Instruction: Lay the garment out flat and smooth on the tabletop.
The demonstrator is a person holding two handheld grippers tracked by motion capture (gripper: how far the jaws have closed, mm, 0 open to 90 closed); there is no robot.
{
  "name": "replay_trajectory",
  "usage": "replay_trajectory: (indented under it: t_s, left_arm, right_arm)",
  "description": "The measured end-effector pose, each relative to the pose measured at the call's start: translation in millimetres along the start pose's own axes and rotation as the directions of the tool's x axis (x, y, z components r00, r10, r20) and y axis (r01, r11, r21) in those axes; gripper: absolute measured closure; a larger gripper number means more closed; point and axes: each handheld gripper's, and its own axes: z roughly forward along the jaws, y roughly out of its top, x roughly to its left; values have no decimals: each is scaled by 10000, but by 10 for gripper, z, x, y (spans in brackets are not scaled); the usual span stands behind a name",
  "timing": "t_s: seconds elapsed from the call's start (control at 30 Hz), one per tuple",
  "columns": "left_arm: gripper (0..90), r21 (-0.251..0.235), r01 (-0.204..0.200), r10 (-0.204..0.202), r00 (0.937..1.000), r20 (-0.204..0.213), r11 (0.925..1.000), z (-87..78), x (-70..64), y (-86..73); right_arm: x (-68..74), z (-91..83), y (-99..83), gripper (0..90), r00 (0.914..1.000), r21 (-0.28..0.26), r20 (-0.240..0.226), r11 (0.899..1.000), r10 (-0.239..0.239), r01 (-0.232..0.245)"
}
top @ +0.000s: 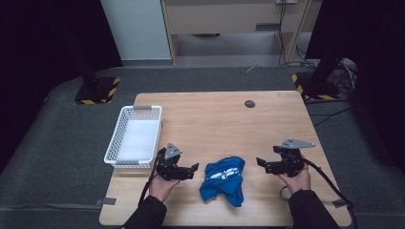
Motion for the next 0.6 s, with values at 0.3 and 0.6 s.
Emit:
replay_trajectory:
  t_s: [0.3, 0.6]
  left_arm:
    - [107, 68, 155, -157, 9995, 281, 9999, 160, -22, 43]
    - [144, 269, 204, -217, 9987, 471, 9994, 277, -48, 49]
  right_arm:
    - [62, 82, 16, 143, 9984, -59, -529, 9998, 198, -202]
    - [120, 162, -1, 160, 9967, 126, -802, 9999, 127, -117]
